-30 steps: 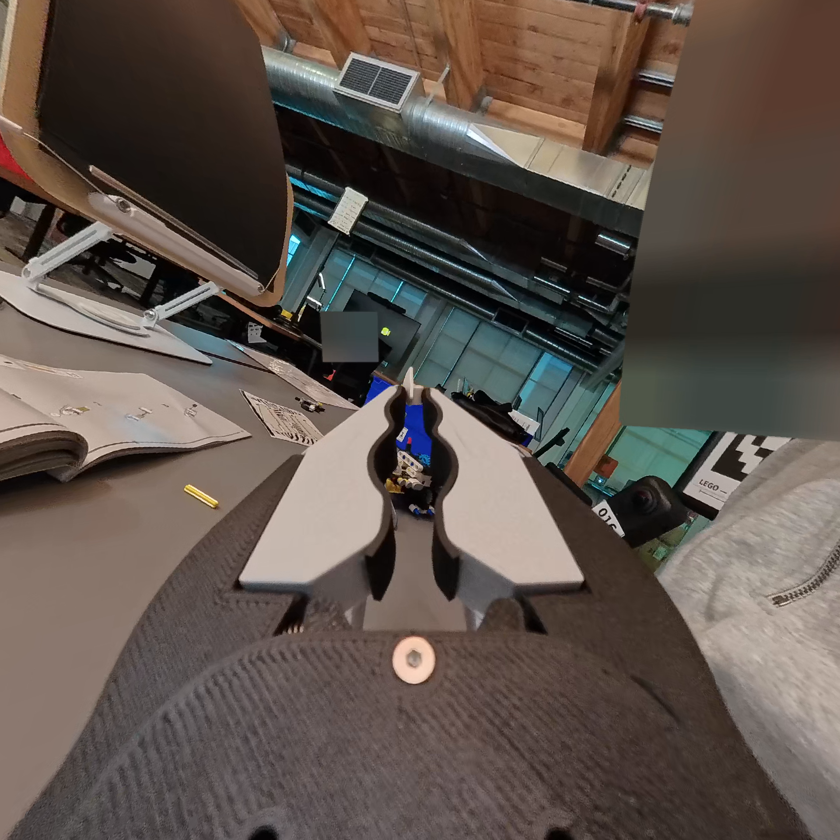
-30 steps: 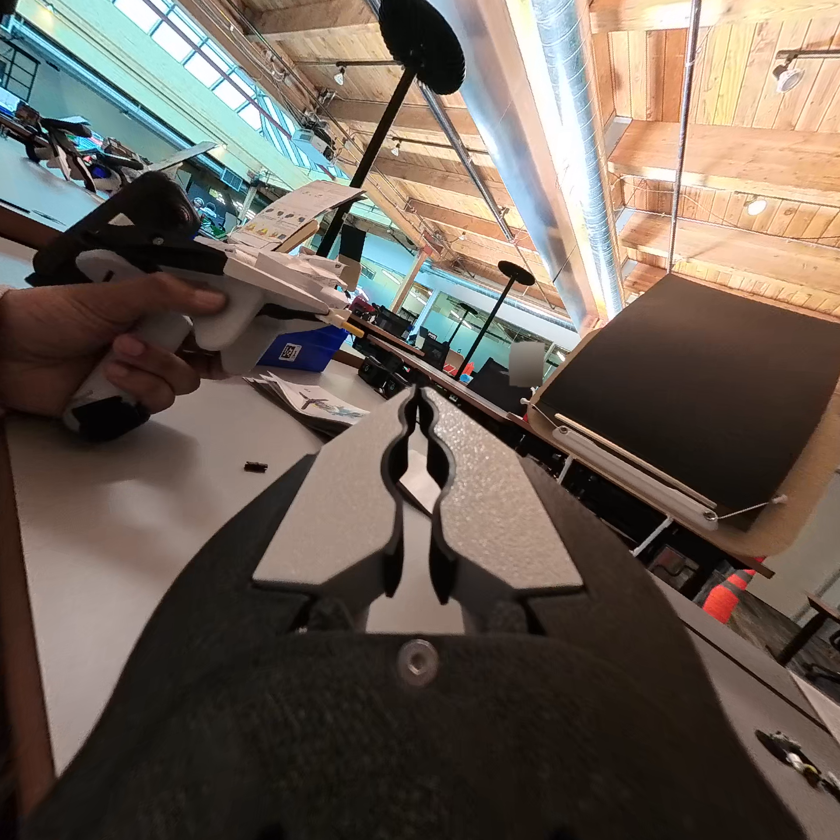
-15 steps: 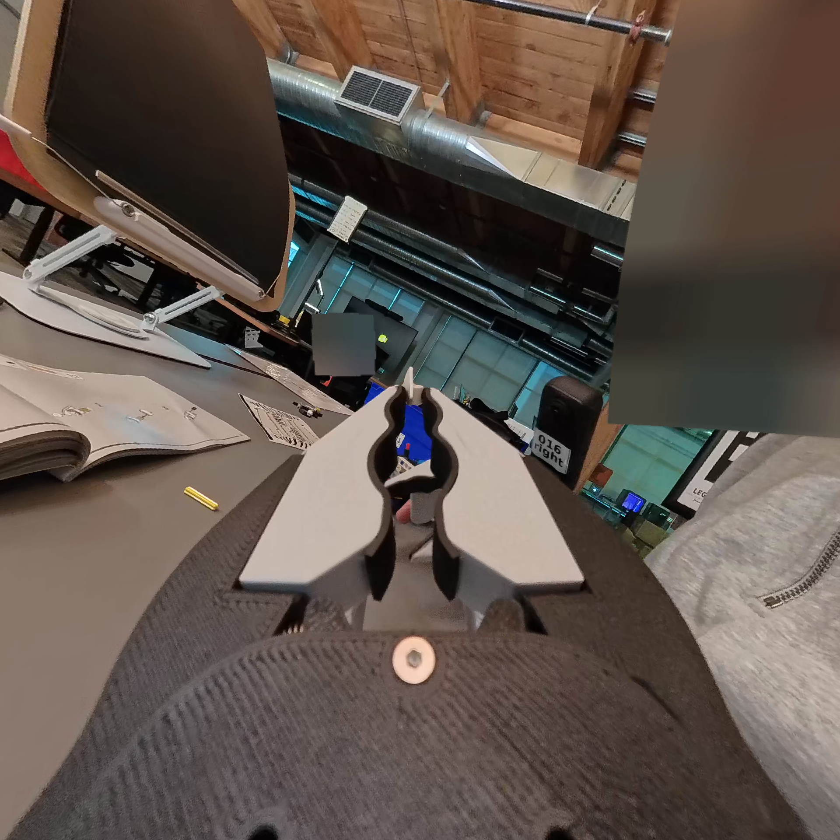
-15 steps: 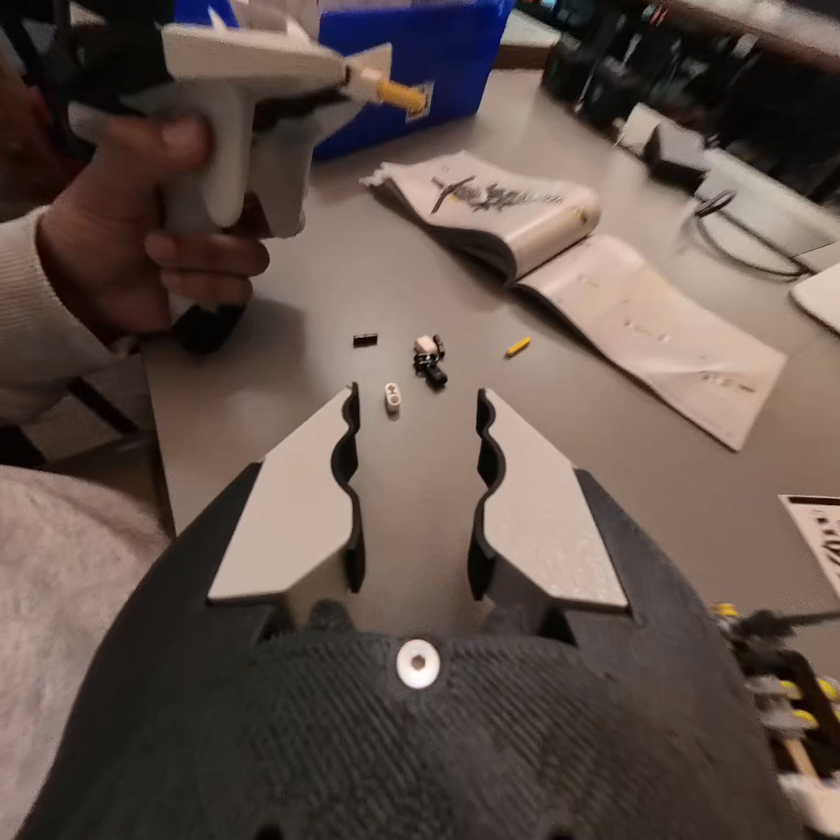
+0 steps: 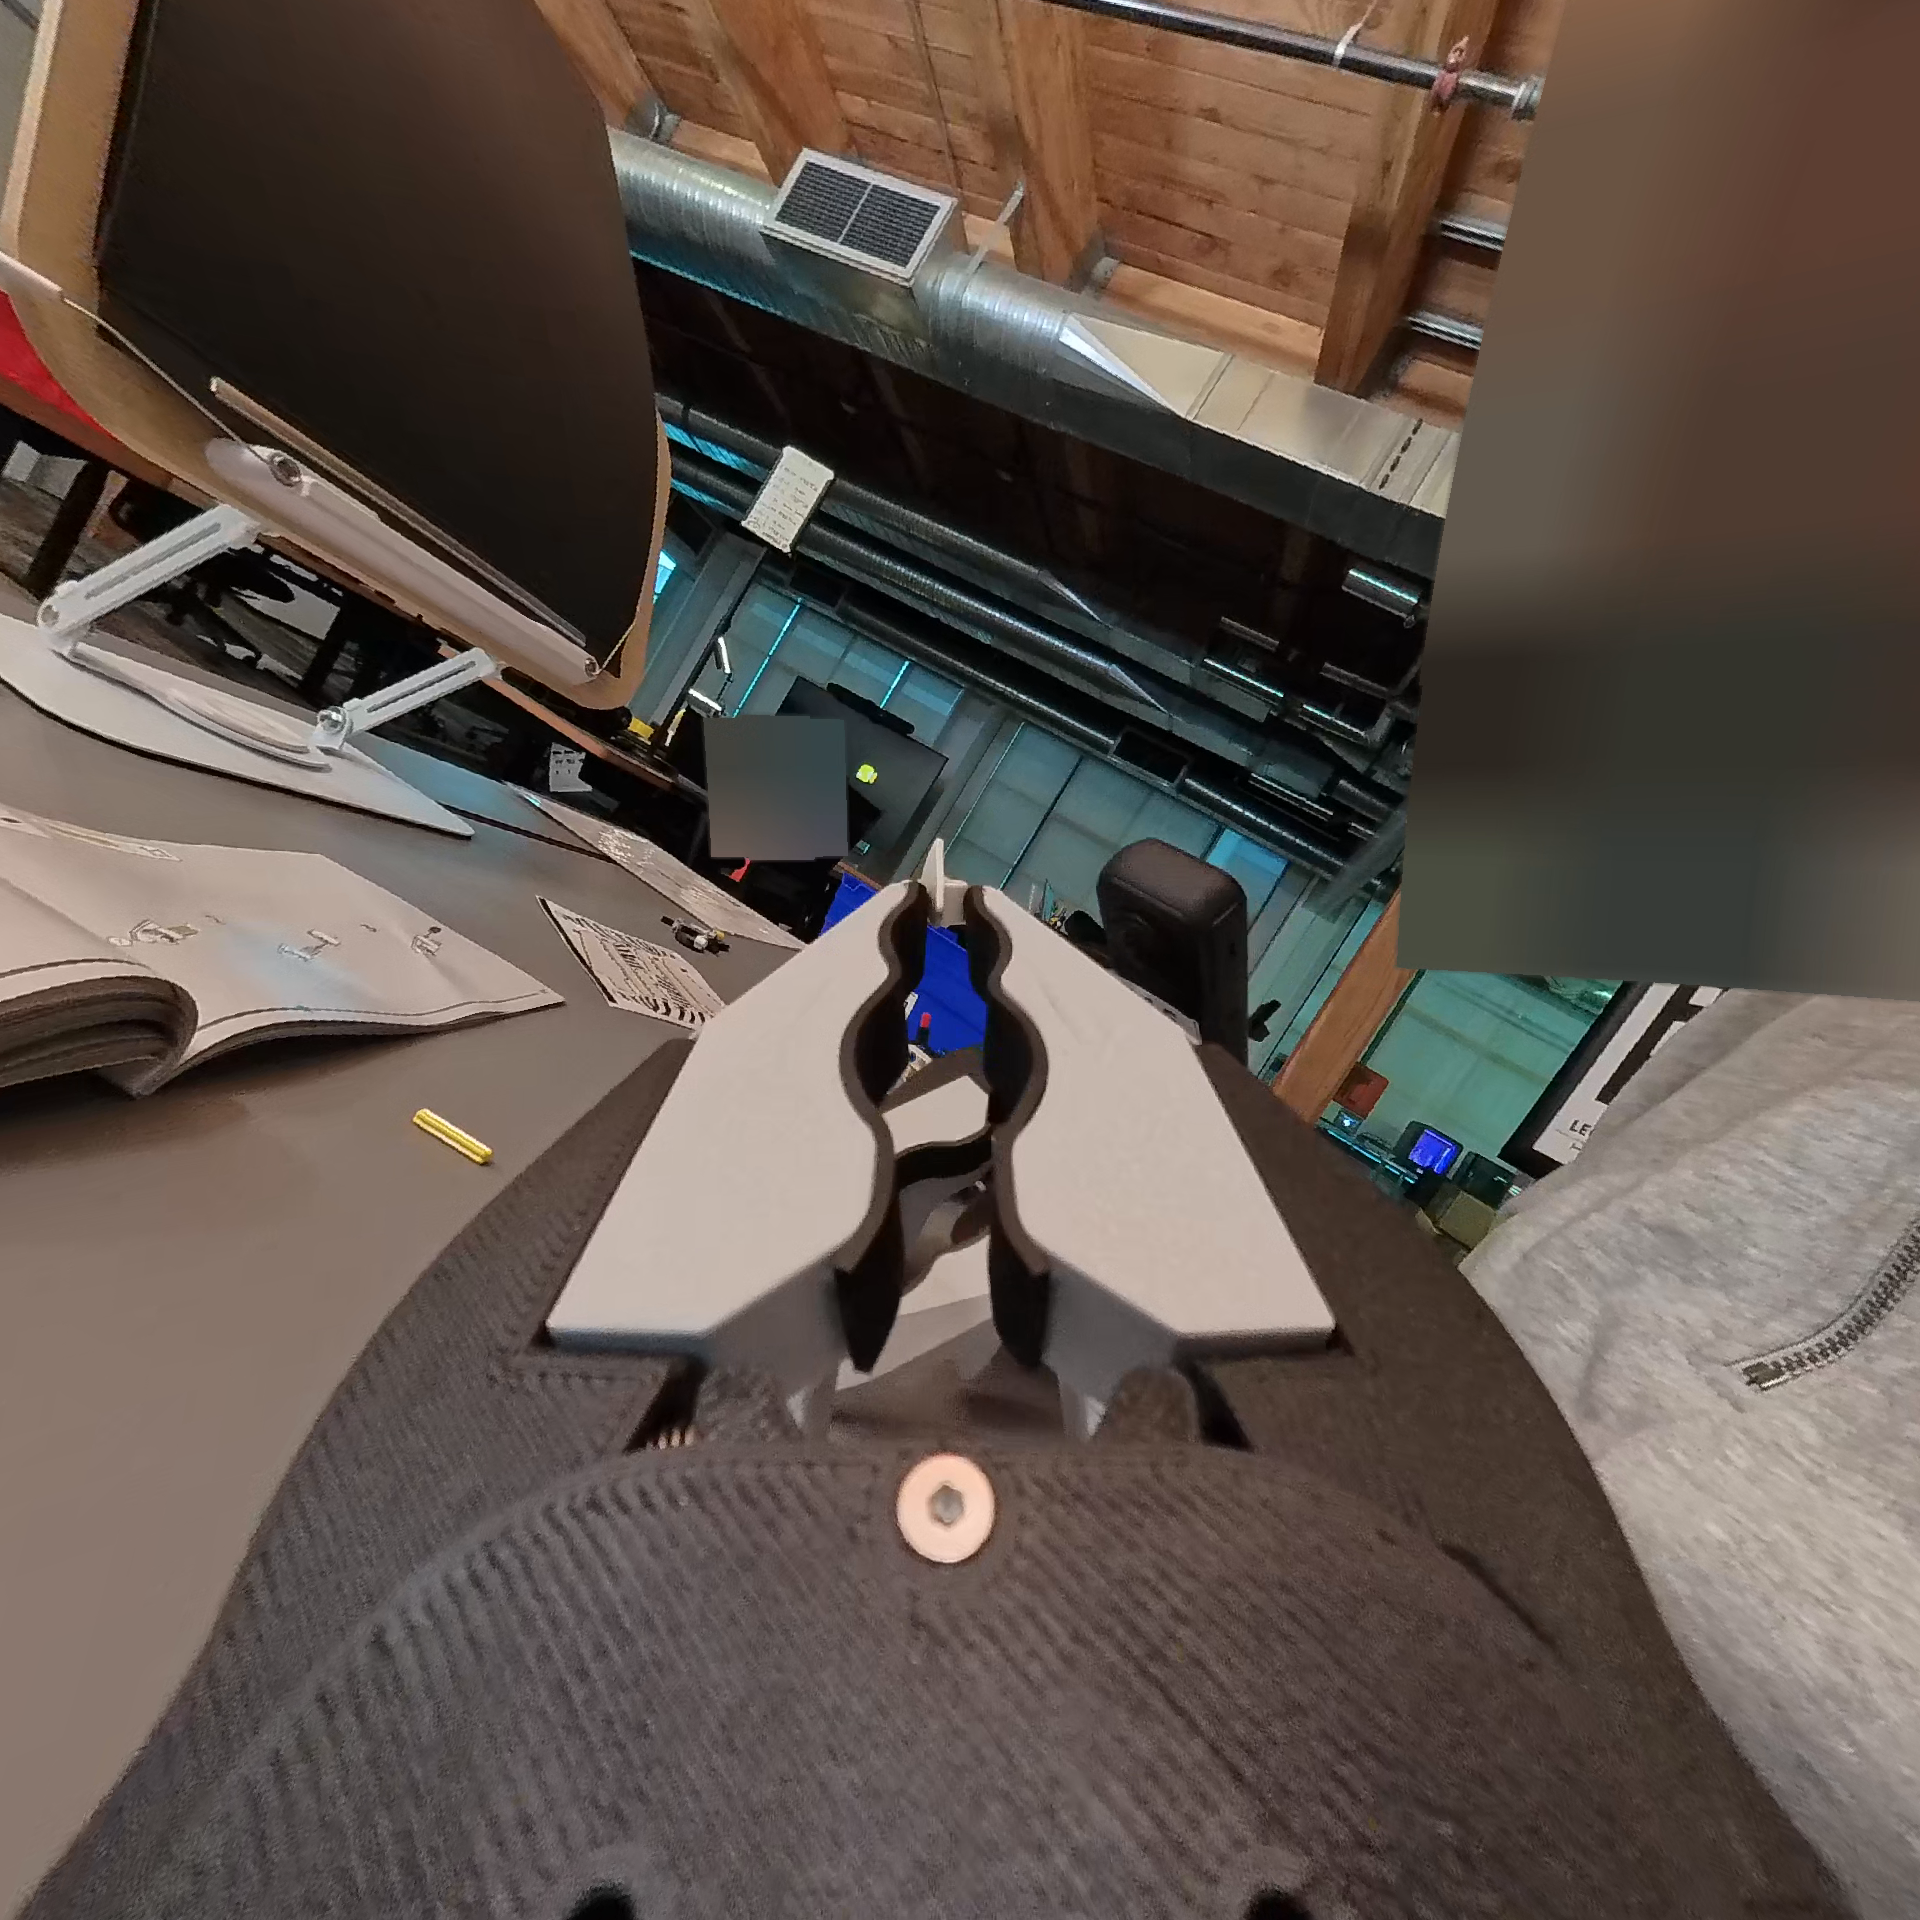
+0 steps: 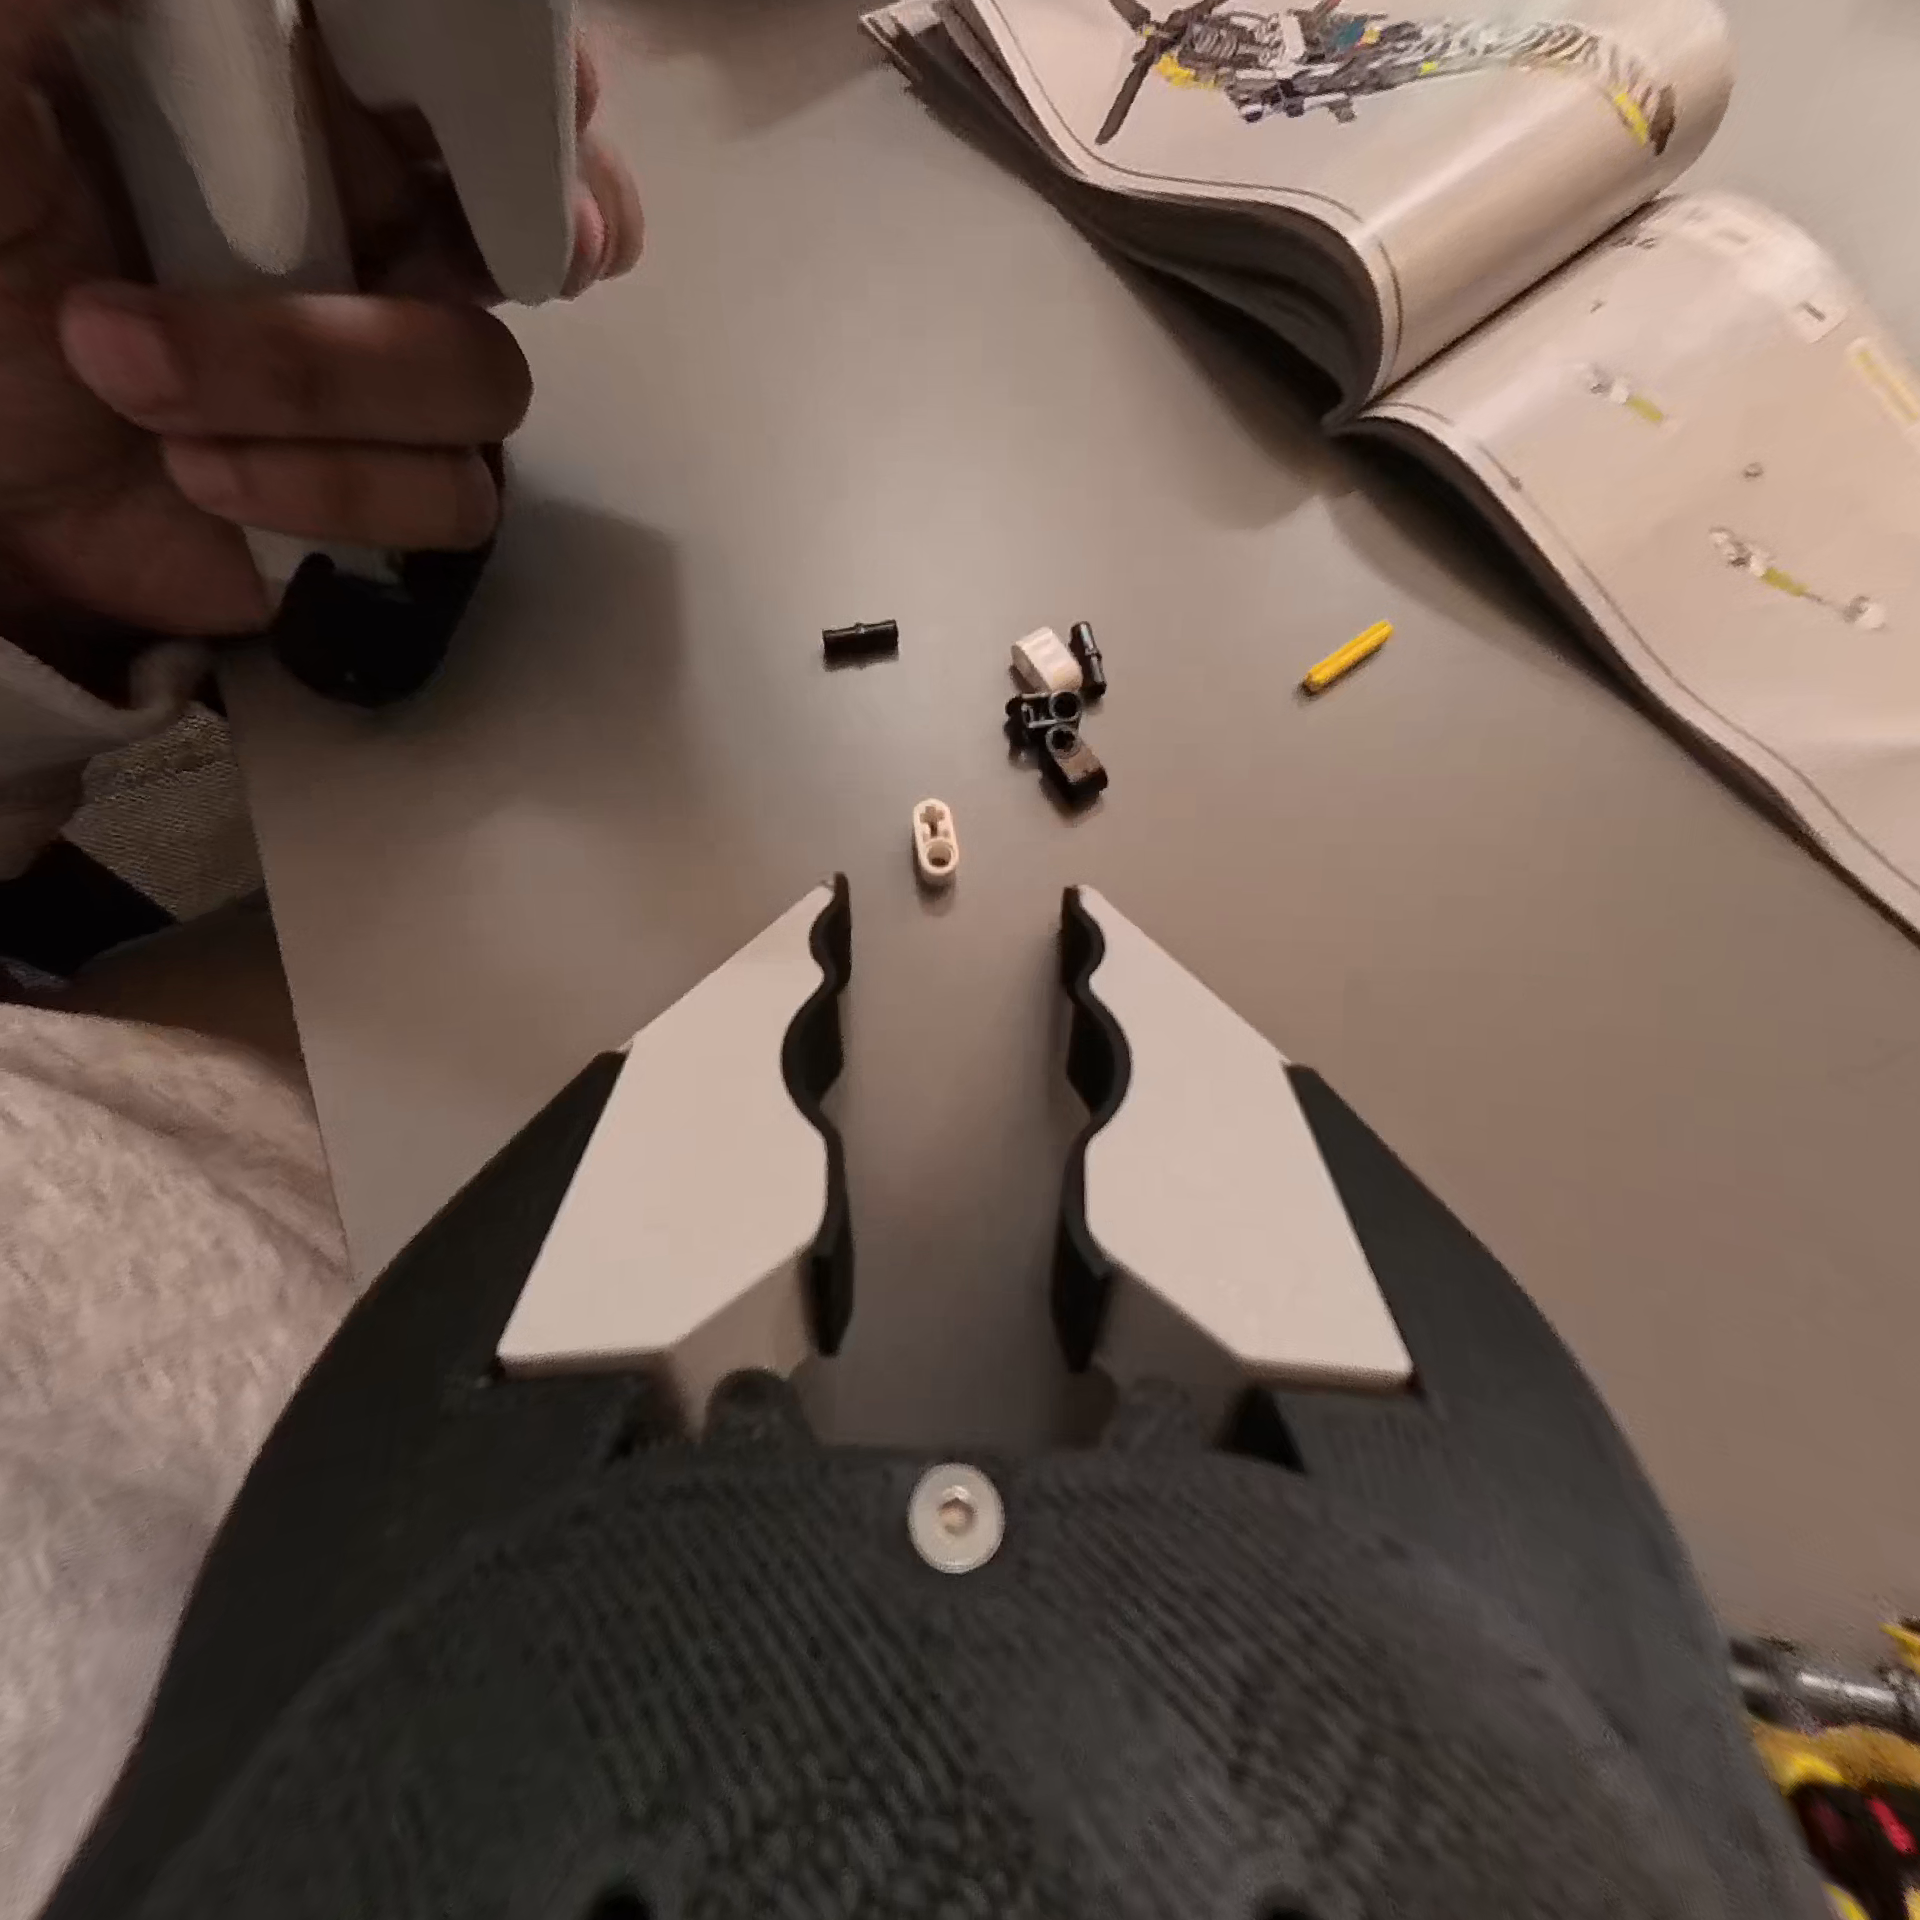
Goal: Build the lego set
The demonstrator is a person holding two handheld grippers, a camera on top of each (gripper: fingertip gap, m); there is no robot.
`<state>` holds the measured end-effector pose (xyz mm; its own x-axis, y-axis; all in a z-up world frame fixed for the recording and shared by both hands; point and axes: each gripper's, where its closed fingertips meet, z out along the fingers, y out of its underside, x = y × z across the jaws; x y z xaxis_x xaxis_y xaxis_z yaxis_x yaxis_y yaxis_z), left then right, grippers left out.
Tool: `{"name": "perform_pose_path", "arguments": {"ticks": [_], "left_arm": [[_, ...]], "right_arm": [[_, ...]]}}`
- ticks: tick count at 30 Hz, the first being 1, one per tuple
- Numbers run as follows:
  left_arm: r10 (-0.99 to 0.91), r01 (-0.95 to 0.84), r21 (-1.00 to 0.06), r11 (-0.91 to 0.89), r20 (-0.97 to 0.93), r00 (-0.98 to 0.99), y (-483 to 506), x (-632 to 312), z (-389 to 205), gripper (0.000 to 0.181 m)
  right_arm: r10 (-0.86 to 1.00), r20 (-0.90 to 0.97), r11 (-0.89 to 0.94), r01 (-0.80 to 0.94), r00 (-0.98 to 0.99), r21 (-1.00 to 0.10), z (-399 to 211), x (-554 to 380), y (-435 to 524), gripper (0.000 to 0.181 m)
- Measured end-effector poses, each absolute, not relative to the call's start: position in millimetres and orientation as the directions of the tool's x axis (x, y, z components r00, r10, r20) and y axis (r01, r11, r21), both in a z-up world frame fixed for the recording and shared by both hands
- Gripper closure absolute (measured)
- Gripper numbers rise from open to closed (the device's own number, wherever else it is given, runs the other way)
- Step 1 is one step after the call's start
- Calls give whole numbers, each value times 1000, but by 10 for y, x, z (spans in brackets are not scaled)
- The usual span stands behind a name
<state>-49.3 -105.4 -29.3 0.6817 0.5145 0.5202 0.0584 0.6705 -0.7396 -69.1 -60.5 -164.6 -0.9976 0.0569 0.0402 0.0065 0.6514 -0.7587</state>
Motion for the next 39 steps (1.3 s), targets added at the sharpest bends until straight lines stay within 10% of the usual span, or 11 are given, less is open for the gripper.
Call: {"name": "perform_pose_path", "arguments": {"ticks": [7,18,25,39], "left_arm": [[507,72,-739,670,526,683,-1041,-500,-303,178],[416,240,-748,619,572,707,-779,-533,-402,178],[542,664,-674,325,708,453,-340,-593,-1146,177],[668,681,-700,217,615,419,-318,-582,-1255,146]], "right_arm": [[18,-23,653,29,-1000,-757,-1652,-640,-680,176],[-42,3,386,-19,-999,-922,-926,-538,-471,177],[50,145,550,-94,-988,-830,-1121,-757,-174,177],[-18,5,547,-14,-1000,-837,-1212,-569,-17,177]]}}
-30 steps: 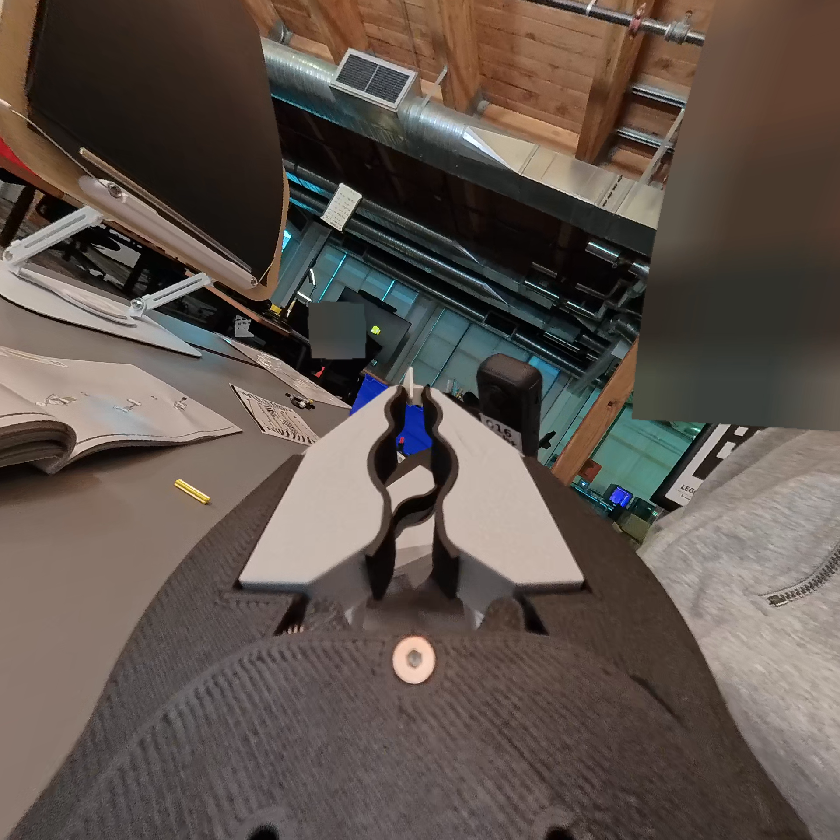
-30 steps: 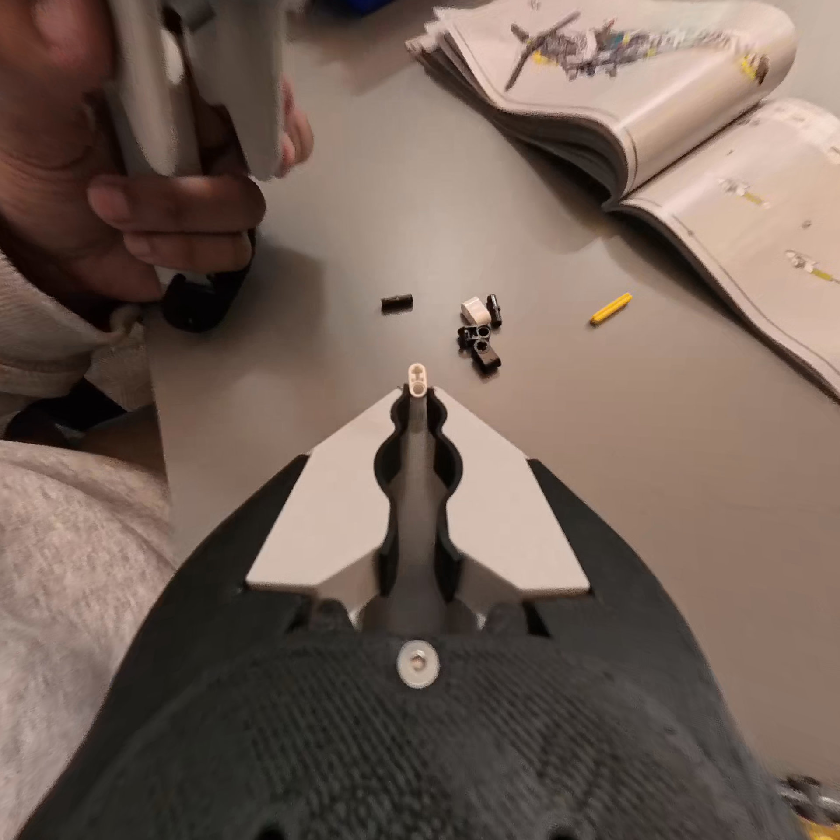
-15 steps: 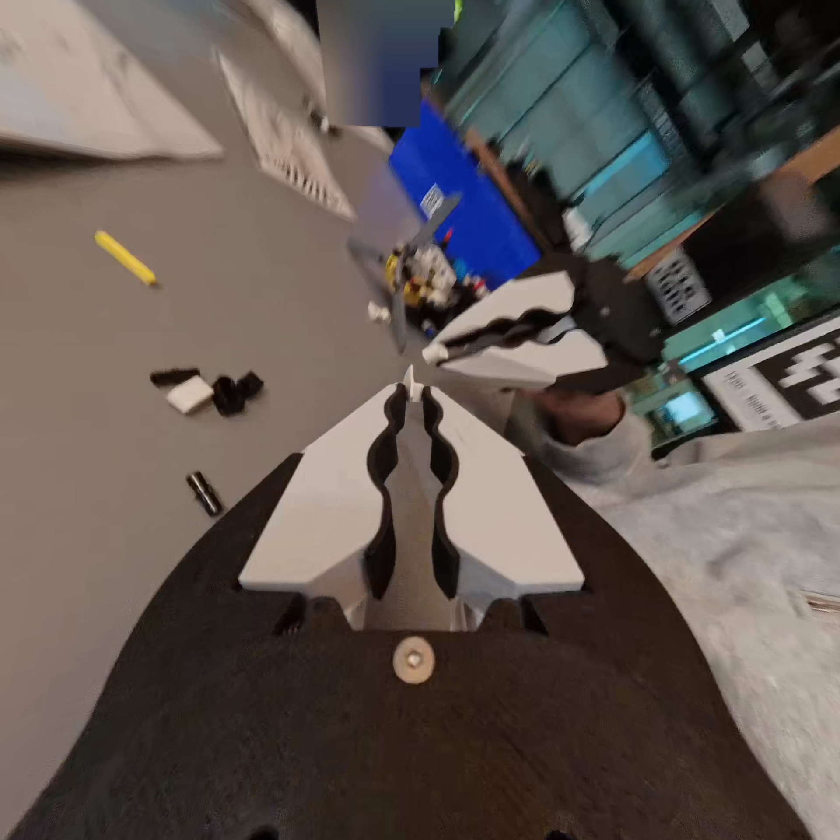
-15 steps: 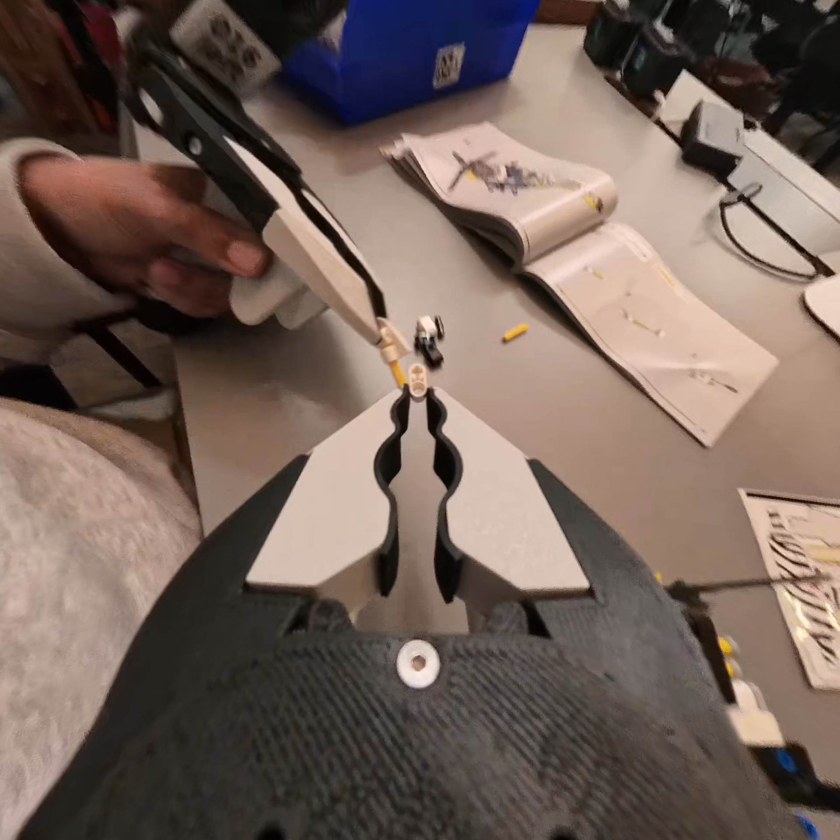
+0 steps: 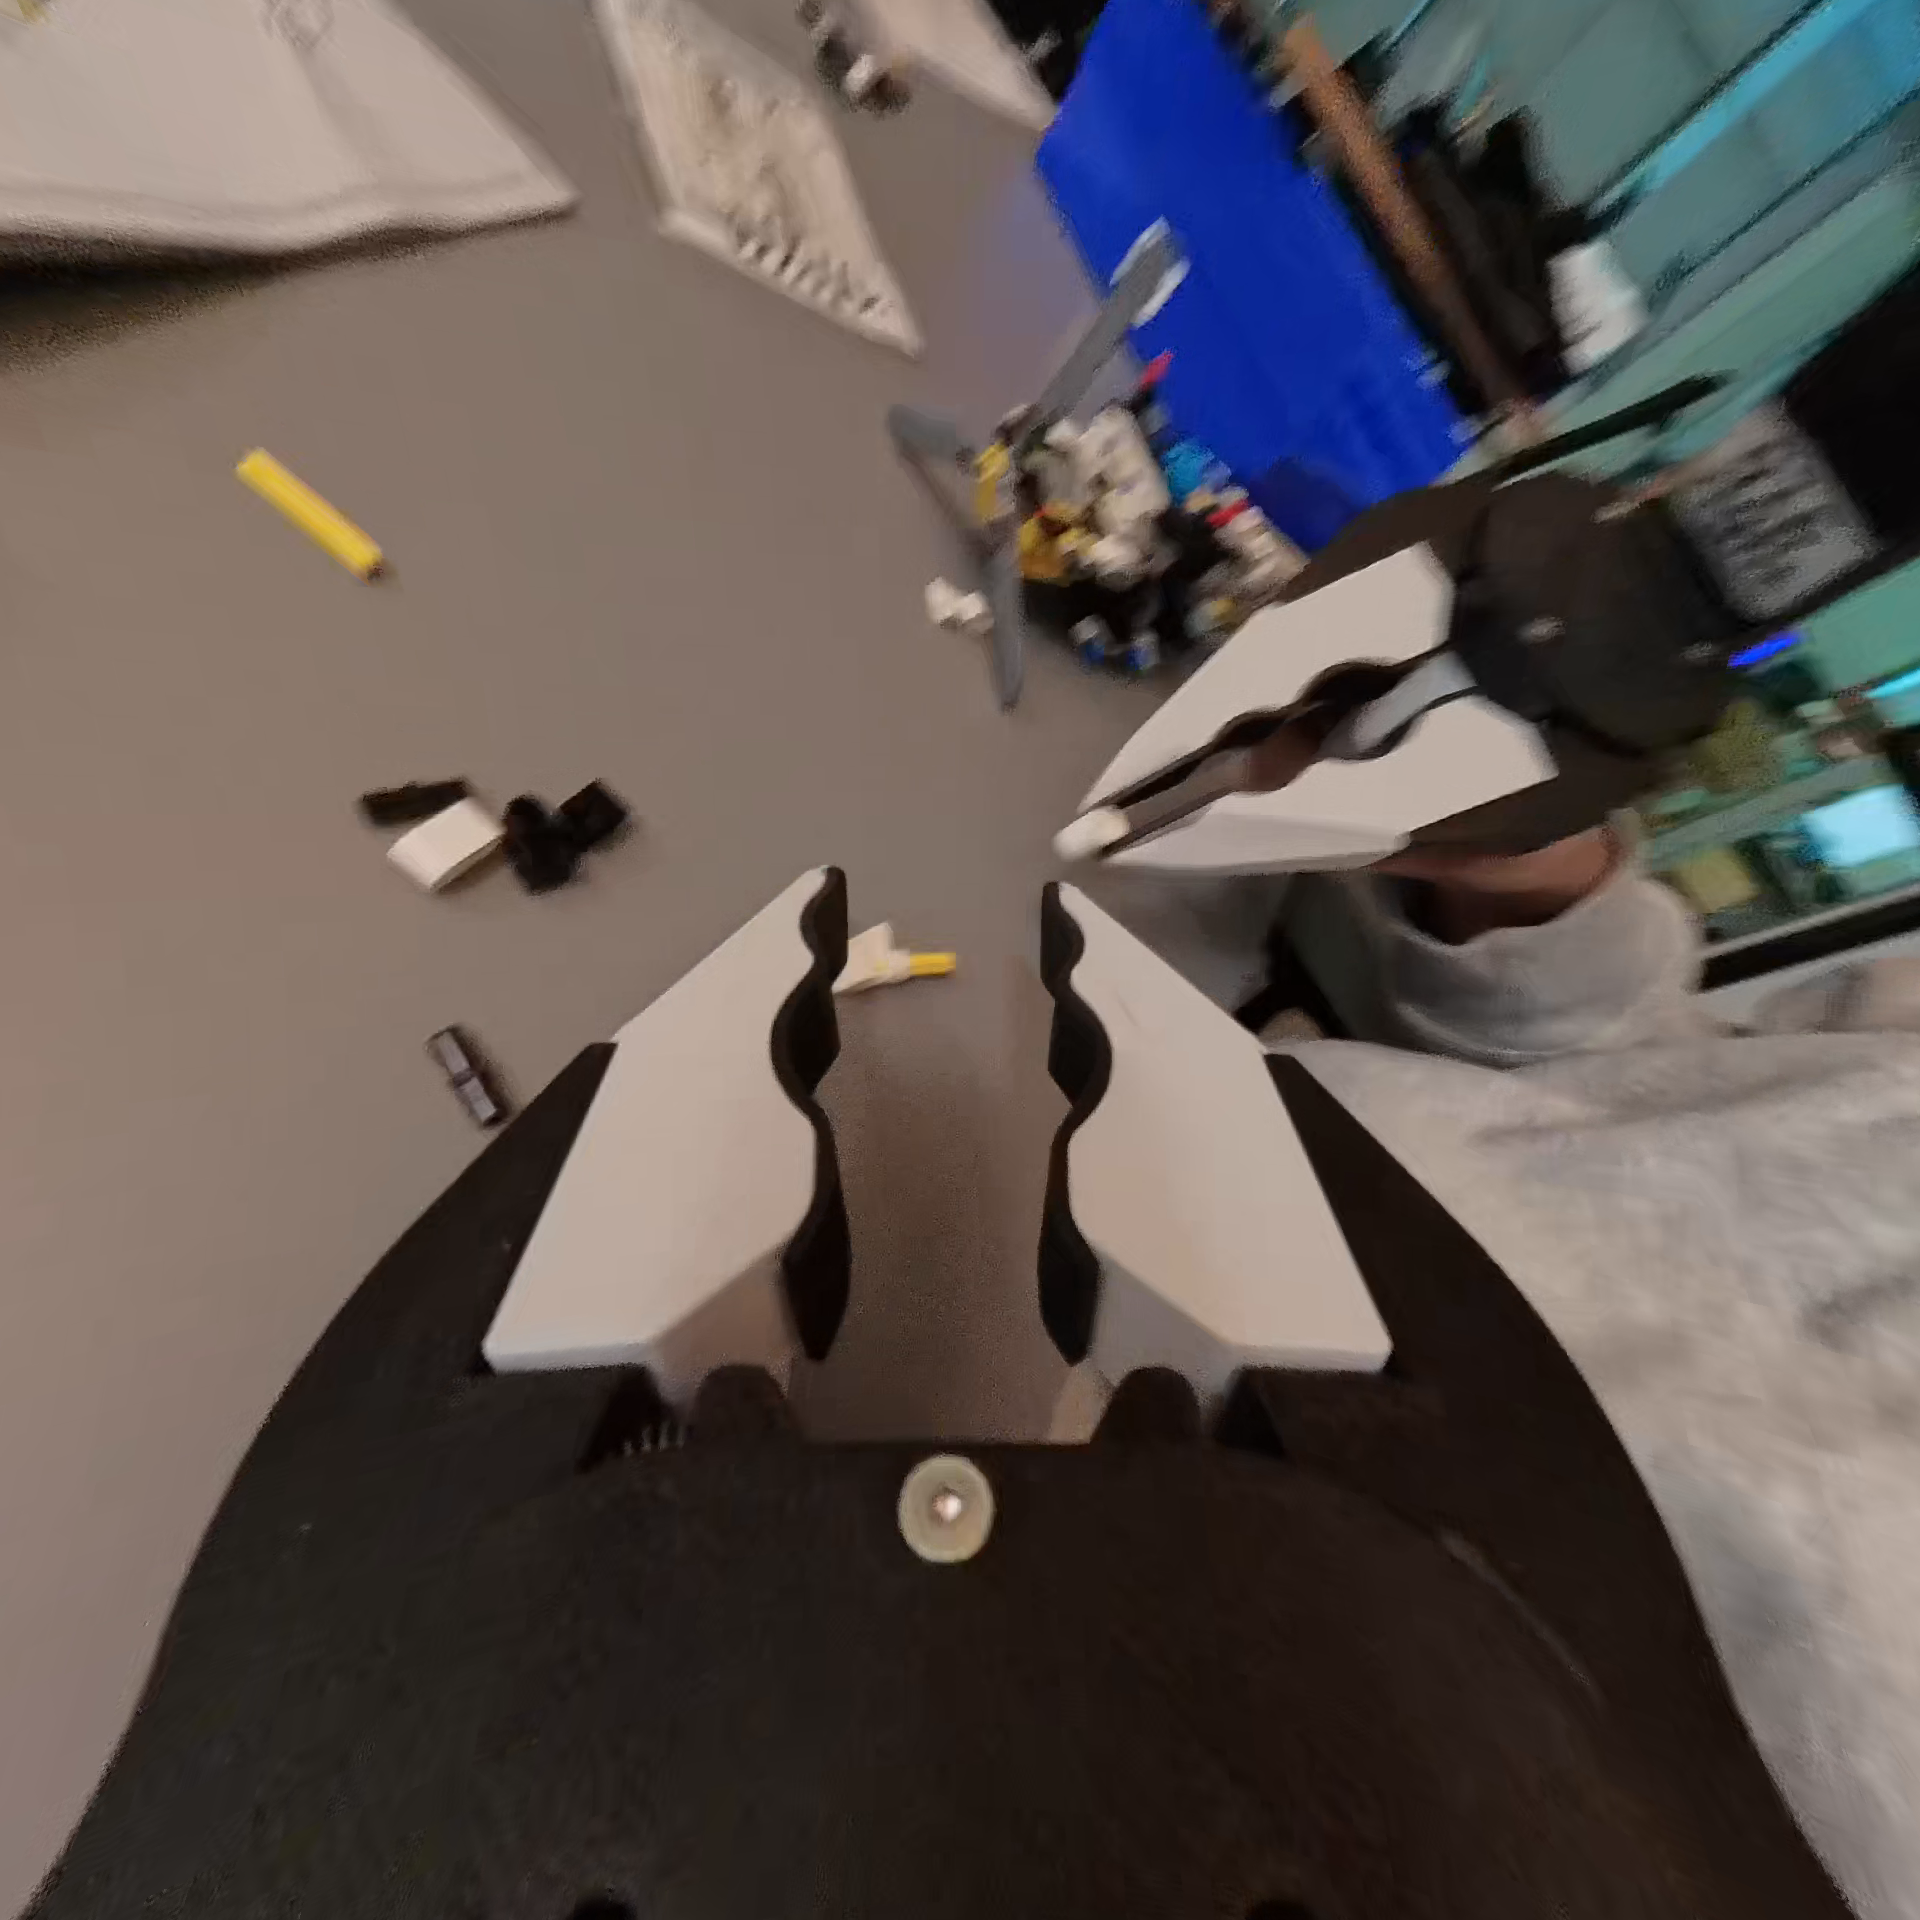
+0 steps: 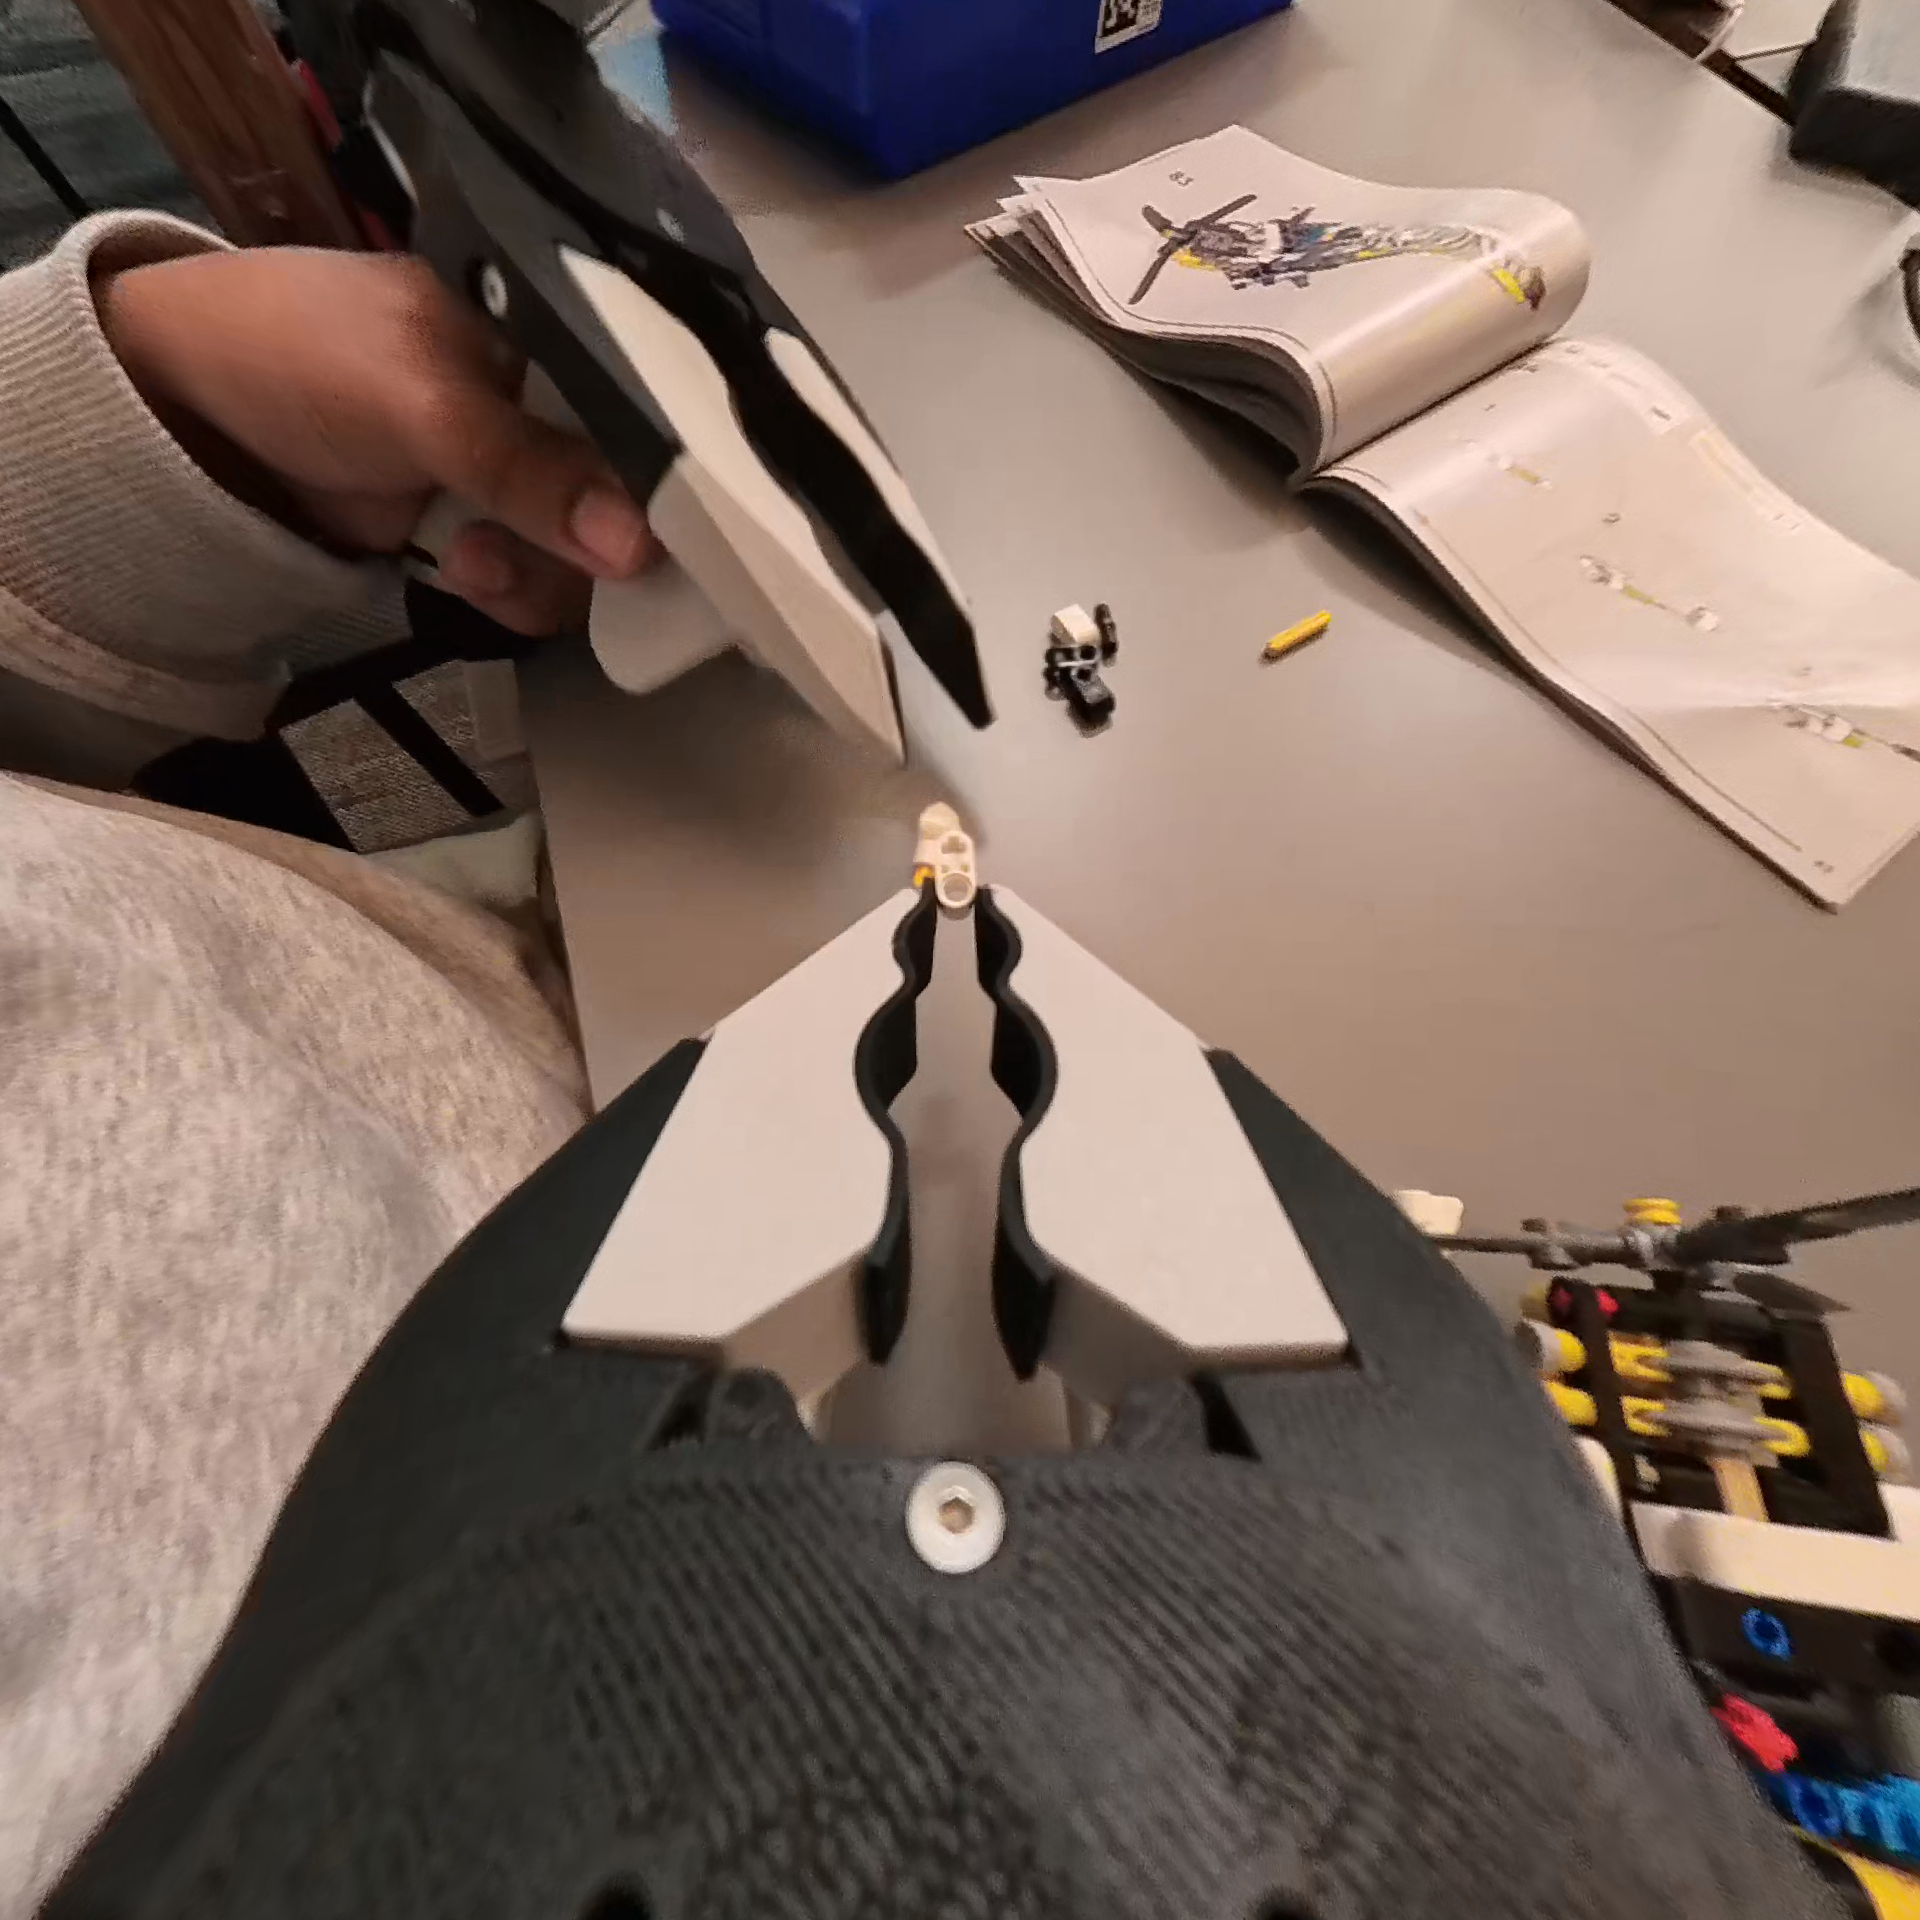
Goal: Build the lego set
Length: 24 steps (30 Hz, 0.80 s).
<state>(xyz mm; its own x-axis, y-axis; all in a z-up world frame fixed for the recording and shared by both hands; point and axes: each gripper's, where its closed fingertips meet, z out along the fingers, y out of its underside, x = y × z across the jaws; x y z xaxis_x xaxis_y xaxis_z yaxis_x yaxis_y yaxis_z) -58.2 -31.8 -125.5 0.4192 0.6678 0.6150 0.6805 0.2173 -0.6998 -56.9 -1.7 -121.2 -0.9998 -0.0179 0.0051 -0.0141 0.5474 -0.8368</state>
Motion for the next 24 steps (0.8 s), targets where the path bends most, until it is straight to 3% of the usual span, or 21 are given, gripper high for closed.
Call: {"name": "perform_pose_path", "arguments": {"ticks": [3,10,17,19,22,24], "left_arm": [[524,653,-709,266,675,520,-154,-483,-961,156],[560,615,-781,112,561,610,56,-386,-992,171],[462,582,-777,238,618,636,29,-370,-784,175],[382,561,-725,400,688,617,-66,-435,-623,175],[145,549,-523,652,797,587,-247,-501,-394,176],[11,567,-406,717,819,574,-279,-505,-352,176]], "right_arm": [[-58,31,556,-58,-998,-829,-1220,-497,-27,177],[-142,71,505,-135,-987,-853,-1069,-336,-53,176],[-120,149,381,-184,-981,-906,-802,-359,-57,175],[-11,219,285,-213,-976,-935,-592,-489,-78,164],[123,345,158,-325,-931,-933,-313,-544,-76,155],[184,474,159,-450,-861,-879,-257,-527,-87,156]]}}
